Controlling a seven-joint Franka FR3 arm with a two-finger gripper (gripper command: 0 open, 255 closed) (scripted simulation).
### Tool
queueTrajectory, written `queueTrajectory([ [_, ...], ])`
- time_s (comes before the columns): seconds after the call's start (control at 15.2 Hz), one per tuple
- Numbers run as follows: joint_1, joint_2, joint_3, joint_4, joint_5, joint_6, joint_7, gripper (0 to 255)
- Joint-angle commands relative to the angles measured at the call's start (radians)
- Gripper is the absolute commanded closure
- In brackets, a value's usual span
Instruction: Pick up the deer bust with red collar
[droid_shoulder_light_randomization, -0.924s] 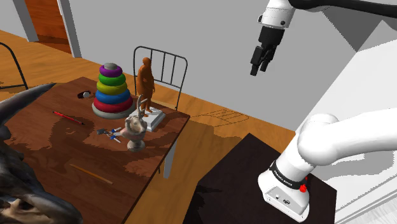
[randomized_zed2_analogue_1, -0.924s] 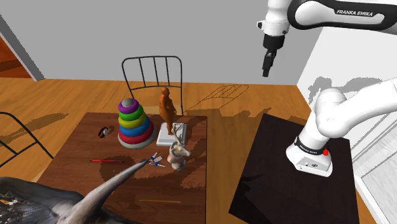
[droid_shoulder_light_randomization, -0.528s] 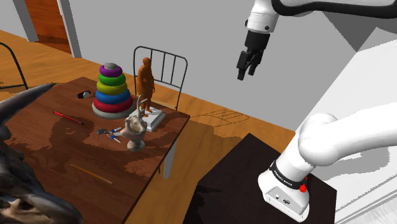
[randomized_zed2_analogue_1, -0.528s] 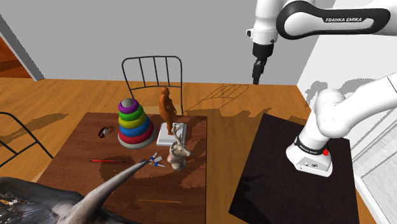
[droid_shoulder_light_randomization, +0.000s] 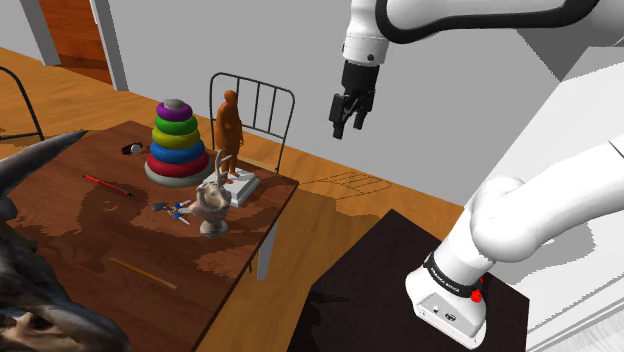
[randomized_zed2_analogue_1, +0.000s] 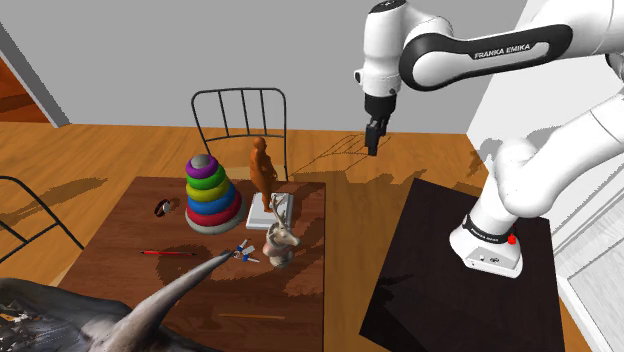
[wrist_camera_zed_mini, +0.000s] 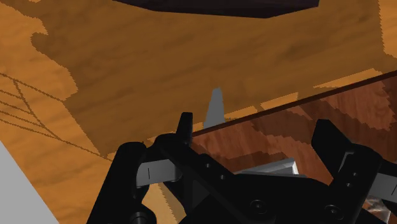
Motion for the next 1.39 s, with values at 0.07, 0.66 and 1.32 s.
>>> queueTrajectory([
  [0.07,0.019,0.084,0.046,0.031,0.013,0.052,0.052,0],
  [0.66,0.067,0.378,0.161,0.200,-0.011,0.165,0.203,0],
  [1.32,0.160,0.751,0.226,0.507,-0.126,0.198,0.372,0],
])
